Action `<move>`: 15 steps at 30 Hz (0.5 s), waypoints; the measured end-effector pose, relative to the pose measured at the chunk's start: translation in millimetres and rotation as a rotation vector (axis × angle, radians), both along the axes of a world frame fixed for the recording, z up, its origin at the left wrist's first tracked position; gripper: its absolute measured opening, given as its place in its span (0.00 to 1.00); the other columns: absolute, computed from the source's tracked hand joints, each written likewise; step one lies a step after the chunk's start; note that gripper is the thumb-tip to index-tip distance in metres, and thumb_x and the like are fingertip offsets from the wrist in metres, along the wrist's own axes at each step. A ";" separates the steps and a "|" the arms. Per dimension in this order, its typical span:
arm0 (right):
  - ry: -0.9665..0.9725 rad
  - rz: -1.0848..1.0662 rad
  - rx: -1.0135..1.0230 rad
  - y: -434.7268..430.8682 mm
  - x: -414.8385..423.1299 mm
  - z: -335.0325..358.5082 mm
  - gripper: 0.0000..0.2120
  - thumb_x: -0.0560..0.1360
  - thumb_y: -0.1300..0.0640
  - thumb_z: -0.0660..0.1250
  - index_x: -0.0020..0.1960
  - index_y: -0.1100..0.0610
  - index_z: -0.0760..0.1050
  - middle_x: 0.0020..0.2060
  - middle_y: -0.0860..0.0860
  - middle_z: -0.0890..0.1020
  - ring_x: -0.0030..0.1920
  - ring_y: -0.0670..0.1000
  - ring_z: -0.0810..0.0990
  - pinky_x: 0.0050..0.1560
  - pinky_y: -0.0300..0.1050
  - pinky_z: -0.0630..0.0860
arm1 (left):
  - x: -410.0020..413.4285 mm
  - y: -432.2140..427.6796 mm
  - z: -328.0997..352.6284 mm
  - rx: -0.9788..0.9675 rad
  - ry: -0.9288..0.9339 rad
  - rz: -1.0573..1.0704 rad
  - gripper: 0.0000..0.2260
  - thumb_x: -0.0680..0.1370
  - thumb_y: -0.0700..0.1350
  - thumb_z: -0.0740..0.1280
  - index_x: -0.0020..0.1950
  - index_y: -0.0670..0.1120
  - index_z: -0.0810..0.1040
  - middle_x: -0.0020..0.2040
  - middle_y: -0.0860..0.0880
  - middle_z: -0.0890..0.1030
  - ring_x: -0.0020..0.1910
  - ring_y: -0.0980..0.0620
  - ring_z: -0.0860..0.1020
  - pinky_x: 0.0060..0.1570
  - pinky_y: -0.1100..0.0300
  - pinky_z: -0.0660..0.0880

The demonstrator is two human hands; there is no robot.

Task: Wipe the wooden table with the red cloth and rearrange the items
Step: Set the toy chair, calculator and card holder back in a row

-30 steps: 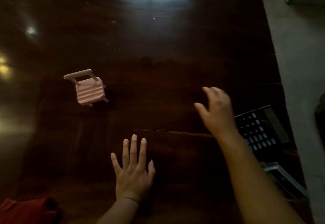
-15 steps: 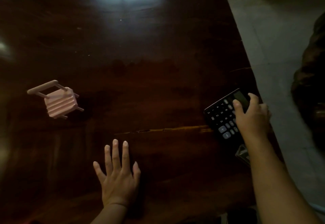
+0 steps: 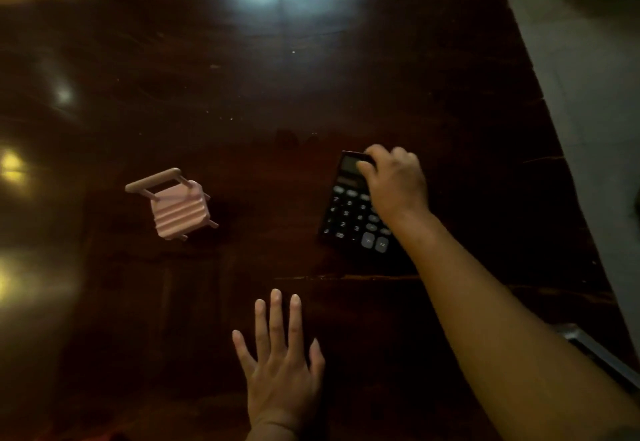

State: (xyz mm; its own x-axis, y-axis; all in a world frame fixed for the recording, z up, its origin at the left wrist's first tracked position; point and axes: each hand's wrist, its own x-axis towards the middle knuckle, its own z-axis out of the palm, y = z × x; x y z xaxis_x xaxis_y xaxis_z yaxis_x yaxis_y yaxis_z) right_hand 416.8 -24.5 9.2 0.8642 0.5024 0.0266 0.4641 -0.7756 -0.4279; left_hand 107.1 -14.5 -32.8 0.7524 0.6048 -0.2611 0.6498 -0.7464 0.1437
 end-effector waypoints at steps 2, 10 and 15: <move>-0.057 0.094 0.008 27.3 -2.5 3.1 0.13 0.80 0.45 0.59 0.58 0.51 0.75 0.47 0.54 0.77 0.47 0.54 0.73 0.44 0.48 0.71 | -1.0 2.0 -2.6 0.001 0.003 -0.008 0.33 0.74 0.58 0.55 0.79 0.49 0.56 0.80 0.44 0.54 0.77 0.42 0.53 0.69 0.30 0.51; -0.073 0.244 -0.021 81.0 -1.7 1.9 0.12 0.81 0.46 0.58 0.58 0.52 0.74 0.46 0.53 0.75 0.48 0.53 0.72 0.46 0.47 0.72 | -0.2 3.1 -6.0 -0.002 -0.006 -0.019 0.34 0.74 0.58 0.56 0.78 0.49 0.58 0.80 0.44 0.54 0.77 0.41 0.54 0.68 0.31 0.48; -0.045 0.276 -0.045 91.1 -11.6 -3.1 0.14 0.82 0.47 0.58 0.62 0.52 0.73 0.48 0.54 0.74 0.49 0.53 0.73 0.49 0.48 0.74 | -1.7 2.7 -5.0 -0.012 -0.011 -0.019 0.34 0.73 0.58 0.56 0.78 0.49 0.58 0.80 0.44 0.54 0.77 0.41 0.54 0.68 0.31 0.50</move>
